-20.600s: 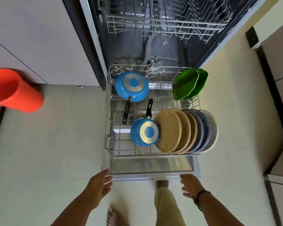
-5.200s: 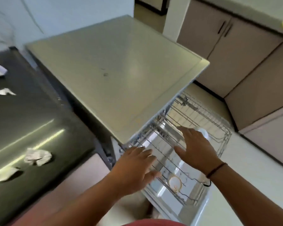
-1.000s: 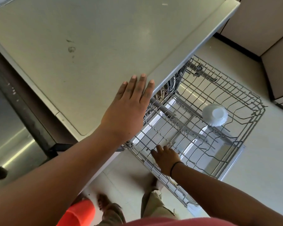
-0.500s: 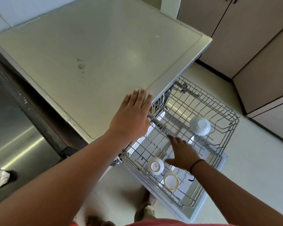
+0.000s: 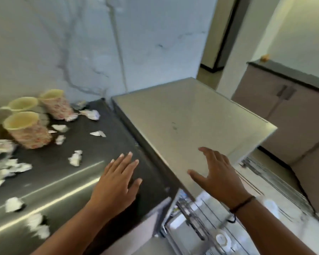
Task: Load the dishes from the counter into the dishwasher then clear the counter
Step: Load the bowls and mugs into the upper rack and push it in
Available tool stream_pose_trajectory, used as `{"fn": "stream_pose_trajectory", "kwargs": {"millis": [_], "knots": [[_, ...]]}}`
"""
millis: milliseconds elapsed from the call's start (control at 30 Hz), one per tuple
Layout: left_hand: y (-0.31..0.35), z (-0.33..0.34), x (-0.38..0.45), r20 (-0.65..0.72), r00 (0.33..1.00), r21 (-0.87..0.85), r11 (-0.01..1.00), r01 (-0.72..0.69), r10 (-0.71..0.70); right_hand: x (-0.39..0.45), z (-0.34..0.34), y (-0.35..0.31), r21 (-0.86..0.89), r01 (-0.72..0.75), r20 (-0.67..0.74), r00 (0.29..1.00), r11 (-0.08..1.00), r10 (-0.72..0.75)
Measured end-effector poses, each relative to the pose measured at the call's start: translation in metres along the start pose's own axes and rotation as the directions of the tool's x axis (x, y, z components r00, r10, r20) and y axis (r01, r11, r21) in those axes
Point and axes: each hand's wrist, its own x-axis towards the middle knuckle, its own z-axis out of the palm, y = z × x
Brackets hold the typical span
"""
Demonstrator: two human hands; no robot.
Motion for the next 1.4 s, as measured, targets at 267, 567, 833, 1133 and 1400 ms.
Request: {"fn": "stream_pose_trajectory", "kwargs": {"millis": [267, 567, 833, 1133, 1400], "knots": [[-0.157, -0.057, -0.102, -0.018, 0.901, 0.023, 0.901, 0.433, -0.433, 0.059, 0.071, -0.189, -0.007, 0.365, 0.043, 0.93, 0.931, -0.364], [-0.232, -0.056, -0.137, -0.064, 0.709, 0.009, 0.71, 0.704, -0.703, 0.12, 0.126, -0.323, -0.003, 0.515, 0.257, 0.829, 0.857, -0.497], [-0.256, -0.046, -0.134, -0.024, 0.659, 0.095, 0.654, 0.75, -0.752, 0.184, 0.173, -0.384, 0.371, 0.253, 0.289, 0.883, 0.893, -0.37], [-0.259, -0.045, -0.135, -0.011, 0.667, 0.14, 0.659, 0.739, -0.745, 0.207, 0.207, -0.407, 0.648, 0.106, 0.222, 0.921, 0.754, -0.32], [-0.26, -0.043, -0.135, -0.018, 0.658, 0.107, 0.653, 0.75, -0.753, 0.2, 0.185, -0.395, 0.78, 0.076, 0.18, 0.924, 0.621, -0.338]]}}
